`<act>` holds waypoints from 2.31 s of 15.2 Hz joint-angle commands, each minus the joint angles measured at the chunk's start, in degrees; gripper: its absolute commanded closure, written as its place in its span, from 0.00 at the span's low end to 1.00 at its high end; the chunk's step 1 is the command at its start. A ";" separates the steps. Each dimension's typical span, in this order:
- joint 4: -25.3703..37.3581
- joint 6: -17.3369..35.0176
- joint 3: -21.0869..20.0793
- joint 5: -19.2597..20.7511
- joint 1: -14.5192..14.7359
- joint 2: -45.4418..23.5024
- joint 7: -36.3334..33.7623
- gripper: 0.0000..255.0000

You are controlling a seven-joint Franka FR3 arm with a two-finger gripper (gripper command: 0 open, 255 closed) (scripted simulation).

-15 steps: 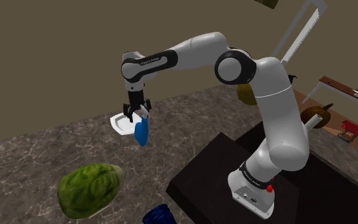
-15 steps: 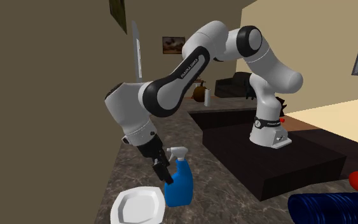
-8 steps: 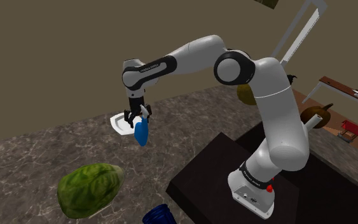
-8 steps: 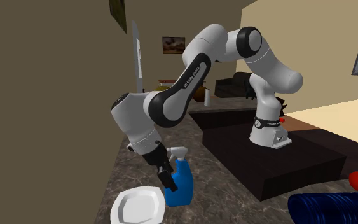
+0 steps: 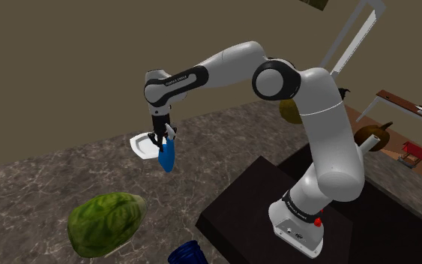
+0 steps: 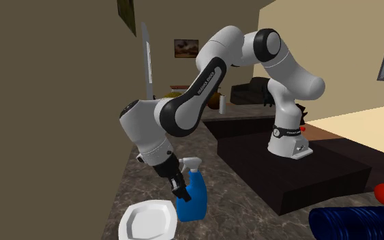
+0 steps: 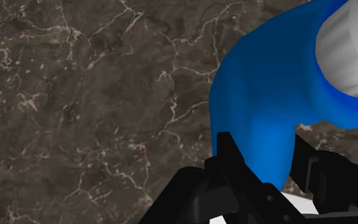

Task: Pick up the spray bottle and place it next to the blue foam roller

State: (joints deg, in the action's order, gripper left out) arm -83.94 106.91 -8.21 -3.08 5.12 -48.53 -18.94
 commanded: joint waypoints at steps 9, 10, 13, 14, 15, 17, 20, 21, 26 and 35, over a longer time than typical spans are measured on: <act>-0.15 -0.40 -0.04 -0.04 -0.04 0.55 -0.04 1.00; -0.27 -0.82 -0.08 -0.08 -0.07 1.10 -0.09 1.00; -0.53 -2.13 -0.19 -0.19 -0.18 2.67 -0.22 1.00; -0.55 -2.59 -0.22 -0.23 -0.21 3.16 -0.26 1.00; -0.62 -3.04 -0.26 -0.26 -0.24 3.68 -0.31 1.00; -0.65 -3.98 -0.33 -0.34 -0.31 4.66 -0.40 1.00; -0.56 -5.44 -0.43 -0.45 -0.40 6.04 -0.54 1.00; -0.51 -5.94 -0.46 -0.49 -0.43 6.49 -0.59 1.00; -0.04 -8.51 -0.62 -0.68 -0.56 8.62 -0.84 1.00; 1.76 -13.52 -0.88 -1.00 -0.76 11.87 -1.33 1.00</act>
State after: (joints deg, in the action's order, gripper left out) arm -82.73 94.18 -9.05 -4.04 4.35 -36.90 -20.16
